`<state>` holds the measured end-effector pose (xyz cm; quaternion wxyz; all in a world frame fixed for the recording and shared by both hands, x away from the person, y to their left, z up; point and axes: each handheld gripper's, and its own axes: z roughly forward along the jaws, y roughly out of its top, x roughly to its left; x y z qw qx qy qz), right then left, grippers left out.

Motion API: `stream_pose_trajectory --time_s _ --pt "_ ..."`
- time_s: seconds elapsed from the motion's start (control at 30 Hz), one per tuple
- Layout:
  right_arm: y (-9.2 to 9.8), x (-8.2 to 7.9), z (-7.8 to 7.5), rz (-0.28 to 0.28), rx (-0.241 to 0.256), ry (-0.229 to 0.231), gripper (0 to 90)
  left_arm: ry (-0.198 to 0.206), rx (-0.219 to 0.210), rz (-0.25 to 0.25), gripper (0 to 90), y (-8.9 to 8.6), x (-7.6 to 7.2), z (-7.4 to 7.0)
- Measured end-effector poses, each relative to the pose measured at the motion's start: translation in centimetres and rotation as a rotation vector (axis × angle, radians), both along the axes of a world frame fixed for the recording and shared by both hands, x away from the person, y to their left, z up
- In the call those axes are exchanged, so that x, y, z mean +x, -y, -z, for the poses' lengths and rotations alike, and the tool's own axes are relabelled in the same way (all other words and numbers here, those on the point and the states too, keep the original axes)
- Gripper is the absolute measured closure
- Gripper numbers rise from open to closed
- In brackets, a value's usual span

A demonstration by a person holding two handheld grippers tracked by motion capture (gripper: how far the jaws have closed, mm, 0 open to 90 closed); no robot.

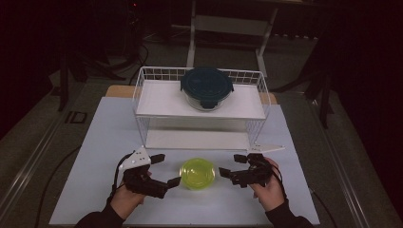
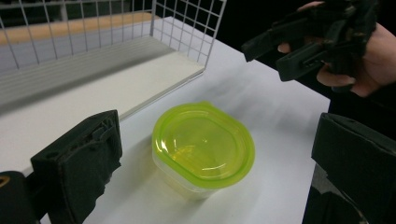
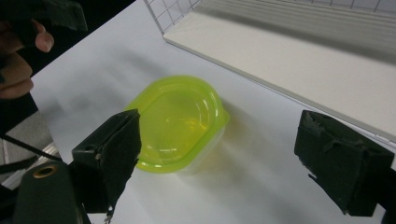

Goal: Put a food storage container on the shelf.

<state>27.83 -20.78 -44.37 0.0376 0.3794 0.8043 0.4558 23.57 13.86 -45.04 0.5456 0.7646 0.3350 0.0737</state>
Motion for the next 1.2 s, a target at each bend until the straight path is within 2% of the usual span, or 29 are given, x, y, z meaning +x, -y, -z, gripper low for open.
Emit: stream_pose_trajectory --time_s 0.13,0.2,0.27,0.33,0.37,0.43,0.5,0.57,0.6,0.73,0.9,0.97,1.0,1.03,1.07,1.13,1.17,1.2 --pt "-0.5 0.4 0.2 0.038 0.034 -0.047 13.9 -0.067 0.027 -0.008 2.0 0.7 0.8 0.1" --pt "-0.9 0.6 0.5 0.045 0.031 -0.067 13.9 -0.11 0.02 -0.005 2.6 1.1 1.3 0.4" --pt "-1.3 0.8 0.8 0.042 0.027 -0.088 14.6 -0.149 0.033 -0.001 2.6 1.6 1.6 0.7" --pt "-1.6 1.1 1.2 0.046 0.03 -0.123 18.8 -0.21 0.028 0.001 2.6 1.9 2.0 1.1" --pt "-1.7 1.2 1.3 0.049 0.038 -0.138 21.4 -0.242 0.011 0.005 2.6 2.0 2.2 1.4" --pt "-2.0 1.5 1.7 0.061 0.033 -0.162 26.0 -0.285 0.008 -0.001 3.7 2.2 2.6 1.8" --pt "-2.1 1.6 2.1 0.069 0.039 -0.199 32.8 -0.337 -0.001 -0.015 6.6 2.3 2.9 2.3" --pt "-2.3 1.7 2.3 0.078 0.036 -0.215 35.0 -0.351 0.002 -0.026 14.3 2.3 3.0 2.4" --pt "-2.4 1.8 2.8 0.085 0.037 -0.245 41.6 -0.377 0.012 -0.048 15.0 2.4 3.2 2.8" --pt "-2.6 2.0 3.2 0.116 0.04 -0.288 50.7 -0.456 -0.002 -0.095 25.9 2.2 3.8 3.5" --pt "-2.5 2.3 3.7 0.14 0.044 -0.34 55.3 -0.562 -0.013 -0.141 36.1 1.9 4.5 4.7" --pt "-2.5 2.3 3.9 0.14 0.044 -0.356 57.4 -0.567 -0.009 -0.145 38.5 1.8 4.5 4.8" --pt "-2.5 2.4 4.0 0.143 0.046 -0.371 57.6 -0.589 -0.019 -0.146 38.5 1.8 4.6 5.0" --pt "-2.6 2.4 4.3 0.144 0.039 -0.397 62.3 -0.596 -0.016 -0.154 42.6 1.7 4.6 5.2" --pt "-2.6 2.4 4.3 0.144 0.039 -0.397 62.3 -0.596 -0.016 -0.154 45.7 1.7 4.6 5.2" --pt "-2.7 2.4 4.5 0.146 0.052 -0.428 65.4 -0.615 -0.023 -0.135 47.6 1.7 4.7 5.4" --pt "-2.9 2.4 4.5 0.143 0.05 -0.444 68.4 -0.617 -0.029 -0.133 54.2 1.7 4.7 5.5" --pt "-2.9 2.4 4.5 0.143 0.05 -0.444 68.4 -0.618 -0.032 -0.126 54.2 1.8 4.7 5.5"
